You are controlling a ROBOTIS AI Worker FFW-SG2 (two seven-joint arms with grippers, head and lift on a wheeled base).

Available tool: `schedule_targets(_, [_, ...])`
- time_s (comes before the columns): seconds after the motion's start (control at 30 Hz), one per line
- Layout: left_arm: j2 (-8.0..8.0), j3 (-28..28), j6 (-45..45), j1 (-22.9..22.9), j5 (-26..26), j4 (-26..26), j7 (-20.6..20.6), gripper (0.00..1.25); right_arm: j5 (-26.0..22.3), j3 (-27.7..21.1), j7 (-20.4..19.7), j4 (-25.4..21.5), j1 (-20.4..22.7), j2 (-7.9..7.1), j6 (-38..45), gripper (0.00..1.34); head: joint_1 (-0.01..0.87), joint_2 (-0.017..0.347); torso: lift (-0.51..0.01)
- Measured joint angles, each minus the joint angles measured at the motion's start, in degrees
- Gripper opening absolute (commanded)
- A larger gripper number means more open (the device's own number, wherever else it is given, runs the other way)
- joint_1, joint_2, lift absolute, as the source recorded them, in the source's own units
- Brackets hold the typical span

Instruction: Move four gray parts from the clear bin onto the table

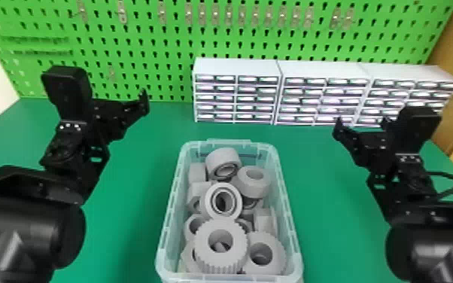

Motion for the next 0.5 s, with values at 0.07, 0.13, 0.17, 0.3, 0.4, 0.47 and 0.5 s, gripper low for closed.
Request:
schedule_targets(0.07, [-0.39,0.11,-0.17,0.04,0.08,0.5,-0.44,1.16,0.02,0.19,0.0,0.08,0.0,-0.08,-0.09,1.11,0.686,0.026,-0.05])
schedule_targets(0.13, [-0.72,0.14,-0.48,0.04,0.04,1.03,-0.53,1.16,0.02,0.5,0.0,0.11,0.0,-0.21,-0.23,1.11,0.686,0.026,-0.05])
schedule_targets(0.17, [-0.82,0.14,-0.64,0.04,0.02,1.23,-0.53,1.15,0.02,0.65,0.0,0.12,-0.01,-0.27,-0.33,1.11,0.686,0.026,-0.05])
schedule_targets(0.3, [-1.13,0.32,-1.26,0.04,-0.18,1.86,-0.48,1.15,-0.01,1.18,0.0,0.12,-0.31,-0.41,-0.92,1.11,0.686,0.026,-0.05])
schedule_targets(0.4, [-1.38,0.68,-1.7,0.03,-0.64,2.09,-0.47,1.15,-0.11,1.54,0.0,0.13,-0.67,-0.44,-1.2,1.11,0.686,0.026,-0.05])
schedule_targets(0.47, [-1.51,0.94,-1.95,0.01,-1.02,2.16,-0.47,1.15,-0.17,1.81,0.0,0.13,-0.9,-0.5,-1.26,1.11,0.686,0.026,-0.05])
schedule_targets(0.5, [-1.55,1.05,-2.08,-0.04,-1.23,2.2,-0.47,1.15,-0.22,1.96,0.0,0.13,-1.01,-0.53,-1.27,1.11,0.686,0.026,-0.05])
